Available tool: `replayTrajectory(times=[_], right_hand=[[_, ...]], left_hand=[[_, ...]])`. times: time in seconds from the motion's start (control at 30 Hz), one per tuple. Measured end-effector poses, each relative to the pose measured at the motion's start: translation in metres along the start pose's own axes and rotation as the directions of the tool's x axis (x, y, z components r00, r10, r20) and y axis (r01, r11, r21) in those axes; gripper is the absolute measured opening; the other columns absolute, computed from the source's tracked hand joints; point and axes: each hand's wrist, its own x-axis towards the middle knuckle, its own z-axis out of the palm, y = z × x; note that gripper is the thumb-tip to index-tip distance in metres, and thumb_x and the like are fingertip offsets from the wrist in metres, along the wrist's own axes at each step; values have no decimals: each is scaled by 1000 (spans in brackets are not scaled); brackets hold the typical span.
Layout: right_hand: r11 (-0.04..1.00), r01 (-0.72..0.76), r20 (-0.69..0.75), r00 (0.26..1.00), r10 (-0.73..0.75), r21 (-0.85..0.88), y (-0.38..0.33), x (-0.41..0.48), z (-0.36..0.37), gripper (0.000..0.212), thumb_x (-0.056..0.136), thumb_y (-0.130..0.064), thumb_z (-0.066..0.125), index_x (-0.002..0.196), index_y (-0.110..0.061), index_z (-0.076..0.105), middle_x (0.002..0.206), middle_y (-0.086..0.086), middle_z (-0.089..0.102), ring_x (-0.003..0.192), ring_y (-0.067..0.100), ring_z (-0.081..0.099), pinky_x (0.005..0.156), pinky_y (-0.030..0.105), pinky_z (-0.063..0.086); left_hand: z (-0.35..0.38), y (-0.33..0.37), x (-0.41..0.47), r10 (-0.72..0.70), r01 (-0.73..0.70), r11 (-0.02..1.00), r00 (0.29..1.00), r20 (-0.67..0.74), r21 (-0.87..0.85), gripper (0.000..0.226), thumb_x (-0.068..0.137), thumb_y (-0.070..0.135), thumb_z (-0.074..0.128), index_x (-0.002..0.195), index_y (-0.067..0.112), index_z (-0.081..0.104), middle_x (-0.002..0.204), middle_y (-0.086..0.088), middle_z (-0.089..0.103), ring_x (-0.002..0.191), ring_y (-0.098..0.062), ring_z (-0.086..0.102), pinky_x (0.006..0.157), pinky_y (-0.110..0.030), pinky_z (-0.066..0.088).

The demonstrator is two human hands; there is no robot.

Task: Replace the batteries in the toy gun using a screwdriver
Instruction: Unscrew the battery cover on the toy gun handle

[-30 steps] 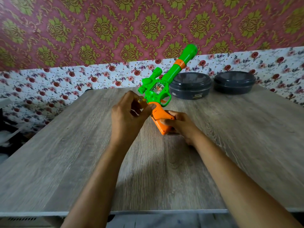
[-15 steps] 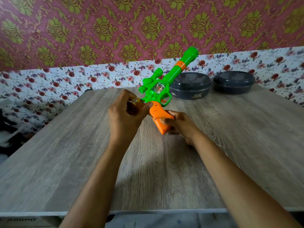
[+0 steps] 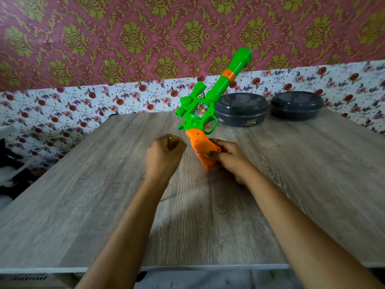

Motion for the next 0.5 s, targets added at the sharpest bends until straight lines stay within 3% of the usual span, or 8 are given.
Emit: replayTrajectory(times=[0.07, 0.13, 0.23, 0.37, 0.5], right_hand=[[995, 33, -7, 999, -34, -96, -2, 0, 1, 41, 86, -8, 59, 125, -18, 56, 108, 4, 64, 98, 14, 58, 79, 23, 45], [984, 54, -22, 998, -59, -168, -2, 0, 2, 41, 85, -14, 61, 126, -19, 56, 113, 3, 63, 108, 19, 58, 91, 29, 44], [961, 66, -75, 993, -89, -268, -1, 2, 7, 53, 83, -19, 65, 134, -15, 49, 125, -1, 58, 115, 18, 54, 103, 35, 42], [851, 161, -108, 963, -246, -499, -5, 1, 10, 47, 81, -19, 66, 126, -14, 56, 118, 9, 65, 109, 26, 60, 94, 34, 47], [701, 157, -120, 937, -329, -696, -10, -2, 13, 56, 81, -16, 62, 135, -13, 48, 125, 14, 61, 114, 30, 58, 96, 34, 44]], left_hand=[[3, -4, 0, -100, 95, 994, 990, 101, 54, 13, 85, 18, 63, 77, 11, 69, 59, -4, 57, 45, -10, 45, 51, -22, 37], [5, -5, -1, -183, 174, 983, 965, 189, 61, 14, 85, 19, 66, 75, 9, 69, 51, -1, 51, 35, -4, 41, 40, -15, 32], [9, -2, -3, -286, 313, 949, 911, 296, -48, 15, 84, 19, 66, 74, 8, 68, 58, -2, 63, 34, -4, 38, 32, -10, 25], [15, 11, 0, -459, 549, 789, 825, 331, -276, 22, 88, 14, 62, 68, 7, 58, 34, 5, 54, 25, -2, 37, 29, -10, 25], [23, 21, 1, -529, 650, 677, 755, 388, -344, 26, 91, 11, 56, 65, 9, 55, 34, 5, 55, 23, 1, 39, 28, -9, 24]])
